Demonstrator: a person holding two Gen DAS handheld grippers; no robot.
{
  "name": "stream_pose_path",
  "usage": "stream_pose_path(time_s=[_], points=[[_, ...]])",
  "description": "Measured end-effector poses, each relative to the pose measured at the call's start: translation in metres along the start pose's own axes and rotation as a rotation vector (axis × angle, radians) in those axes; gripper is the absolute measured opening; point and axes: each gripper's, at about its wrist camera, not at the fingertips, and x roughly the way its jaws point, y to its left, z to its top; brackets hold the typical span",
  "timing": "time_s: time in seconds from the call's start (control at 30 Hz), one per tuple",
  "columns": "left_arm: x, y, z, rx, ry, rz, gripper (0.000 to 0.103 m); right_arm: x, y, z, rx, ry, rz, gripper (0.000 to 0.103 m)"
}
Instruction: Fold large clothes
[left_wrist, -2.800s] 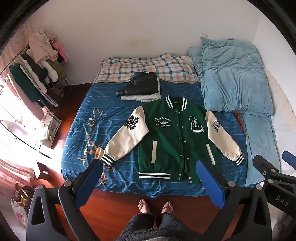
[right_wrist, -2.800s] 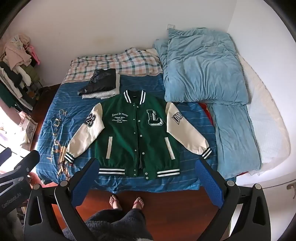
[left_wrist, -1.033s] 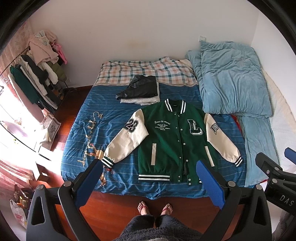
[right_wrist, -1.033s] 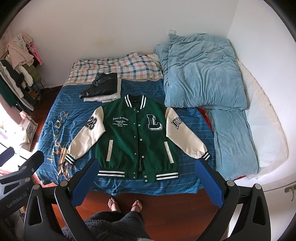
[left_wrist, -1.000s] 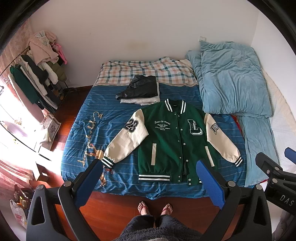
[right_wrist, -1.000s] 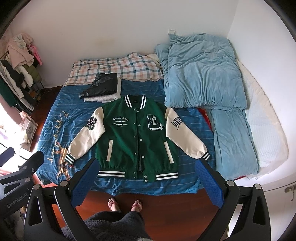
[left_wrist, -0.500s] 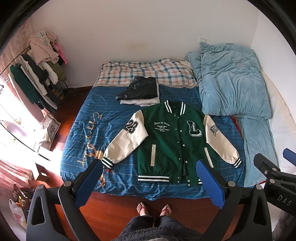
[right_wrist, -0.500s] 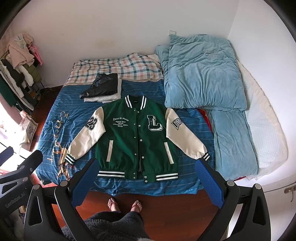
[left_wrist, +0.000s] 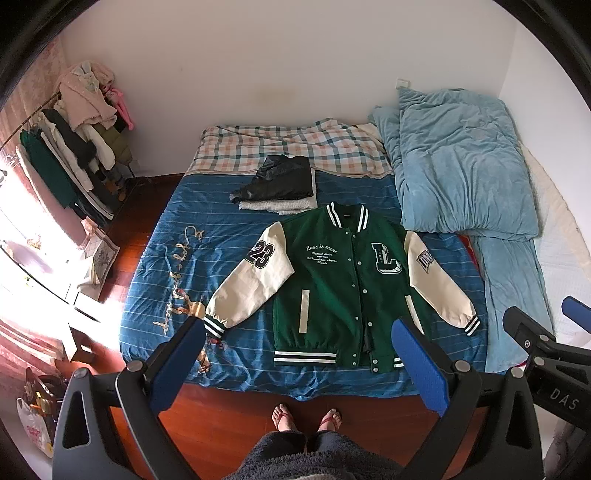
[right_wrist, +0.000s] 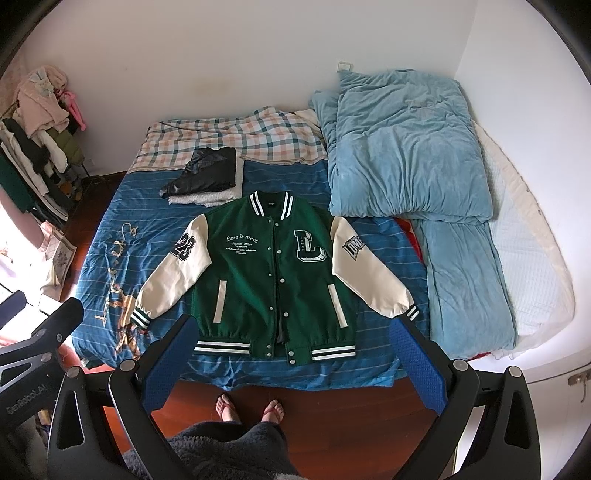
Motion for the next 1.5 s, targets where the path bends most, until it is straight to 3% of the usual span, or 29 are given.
stream_pose_path(time_s=[0.6,0.8,0.93,1.17,1.3,1.5], points=[[0.011,0.003,0.006,0.02,-0.004,-0.044,0.103,0.001,0.007,0.012,0.03,0.008,-0.036,0.103],[0.043,0.012,0.015,0.045,-0.028,-0.027,0.103,0.038,-0.004,0.011,0.154,0.008,-0.01,0.103],[0.092,0.005,0.026,0.072,-0.058,0.035,0.103,0.094,-0.031,0.013,0.275,0.035,-0.018,0.103],[0.195,-0.029,0.042,0.133,-0.034,0.156,0.103,0.237,-0.119,0.02,0.482,0.107,-0.035,0.103],[0.265,-0.058,0.054,0.137,0.011,0.201,0.103,0.341,-0.184,0.021,0.582,0.15,-0.039,0.088],[0.389,-0.106,0.062,0.109,0.105,0.264,0.103,0.513,-0.287,-0.021,0.833,0.222,0.018,0.087]])
